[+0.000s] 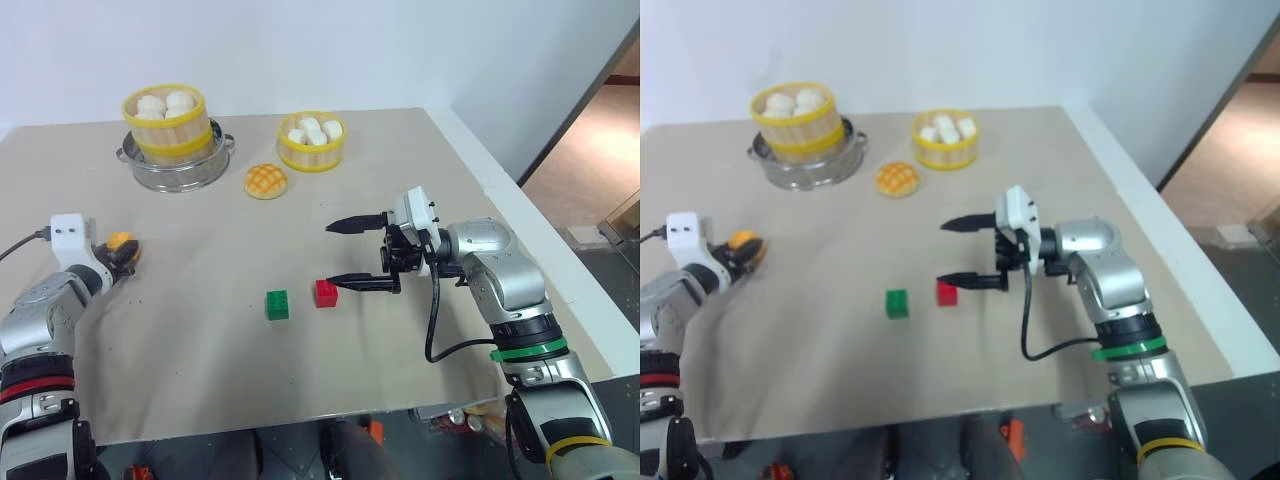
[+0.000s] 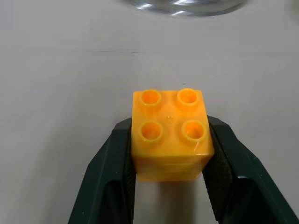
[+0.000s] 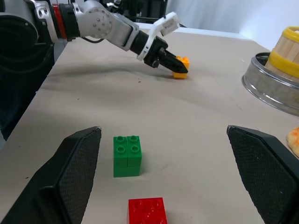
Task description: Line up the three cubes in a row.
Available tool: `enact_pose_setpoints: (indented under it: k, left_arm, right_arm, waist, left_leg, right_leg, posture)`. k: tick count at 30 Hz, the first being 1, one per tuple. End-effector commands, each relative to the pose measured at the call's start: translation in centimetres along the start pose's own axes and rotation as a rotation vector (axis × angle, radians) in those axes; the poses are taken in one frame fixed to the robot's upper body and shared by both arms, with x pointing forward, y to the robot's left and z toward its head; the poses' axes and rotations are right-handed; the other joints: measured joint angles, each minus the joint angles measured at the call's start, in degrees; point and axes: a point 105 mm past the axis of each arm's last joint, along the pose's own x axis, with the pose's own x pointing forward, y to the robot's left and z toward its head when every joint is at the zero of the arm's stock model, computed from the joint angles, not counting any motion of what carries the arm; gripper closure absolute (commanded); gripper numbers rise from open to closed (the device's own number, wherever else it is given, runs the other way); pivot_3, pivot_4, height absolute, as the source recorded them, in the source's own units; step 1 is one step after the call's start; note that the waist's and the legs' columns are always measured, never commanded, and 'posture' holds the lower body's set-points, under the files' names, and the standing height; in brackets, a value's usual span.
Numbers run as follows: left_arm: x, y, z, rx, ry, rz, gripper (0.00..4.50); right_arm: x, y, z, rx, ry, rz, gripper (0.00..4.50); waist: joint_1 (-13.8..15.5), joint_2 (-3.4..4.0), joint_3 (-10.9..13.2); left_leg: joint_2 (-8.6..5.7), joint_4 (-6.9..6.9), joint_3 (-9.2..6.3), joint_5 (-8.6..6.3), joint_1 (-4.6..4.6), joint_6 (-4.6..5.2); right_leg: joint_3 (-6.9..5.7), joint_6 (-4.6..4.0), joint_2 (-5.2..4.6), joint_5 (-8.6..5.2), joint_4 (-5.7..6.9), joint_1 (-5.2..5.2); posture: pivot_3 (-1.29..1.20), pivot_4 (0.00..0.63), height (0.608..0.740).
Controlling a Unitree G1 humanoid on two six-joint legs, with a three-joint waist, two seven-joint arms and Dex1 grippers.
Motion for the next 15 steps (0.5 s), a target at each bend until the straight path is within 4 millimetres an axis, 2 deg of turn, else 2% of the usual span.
enact_pose_setpoints:
  k: [1,2,7,10,15]
  left_arm:
    - [-1.5,-6.3,2.6,0.217,-0.051,-0.38,3.16]
    - [-2.2,-7.9,2.2,0.262,-0.025,-0.479,3.16]
    - [-5.5,-11.7,-1.1,0.422,0.066,-0.859,3.16]
    - [-6.3,-12.3,-3.2,0.486,0.135,-0.987,3.16]
    - [-5.4,-12.5,-3.4,0.437,0.13,-1.014,3.16]
  right_arm:
    - [-0.4,-0.3,0.8,-0.041,0.001,-0.009,0.0]
    - [-0.4,-0.4,0.7,-0.043,0.005,-0.009,0.0]
    - [-0.4,-0.5,0.7,-0.045,0.009,-0.009,0.0]
    - [-0.3,-0.5,0.7,-0.047,0.008,-0.008,0.0]
    - [-0.4,-0.4,0.6,-0.043,0.011,-0.015,0.0]
  waist:
    - [0.0,-0.01,0.0]
    - [-0.1,0.0,0.0]
    - [-0.2,0.02,0.0]
    - [-0.1,0.02,0.0]
    - [-0.1,0.01,0.0]
  left_leg:
    - [0.0,0.0,0.01,-0.01,-0.01,-0.02]
    - [0.0,-0.04,0.05,-0.02,0.0,-0.06]
    - [0.02,-0.14,0.15,-0.03,0.12,-0.06]
    - [0.08,-0.18,0.12,-0.02,0.14,-0.05]
    - [0.08,-0.14,0.1,-0.01,0.11,-0.04]
  right_leg:
    - [0.01,0.0,0.0,0.0,-0.01,-0.01]
    - [0.06,0.01,-0.01,-0.01,-0.02,-0.02]
    - [0.15,-0.06,0.01,-0.07,-0.02,-0.03]
    - [0.11,-0.17,0.08,-0.08,0.02,-0.06]
    - [0.09,-0.17,0.09,-0.07,0.02,-0.06]
  posture:
    - [0.0,0.15,0.74]
    - [0.0,0.15,0.74]
    - [0.0,0.15,0.74]
    - [0.0,0.15,0.74]
    - [0.0,0.15,0.74]
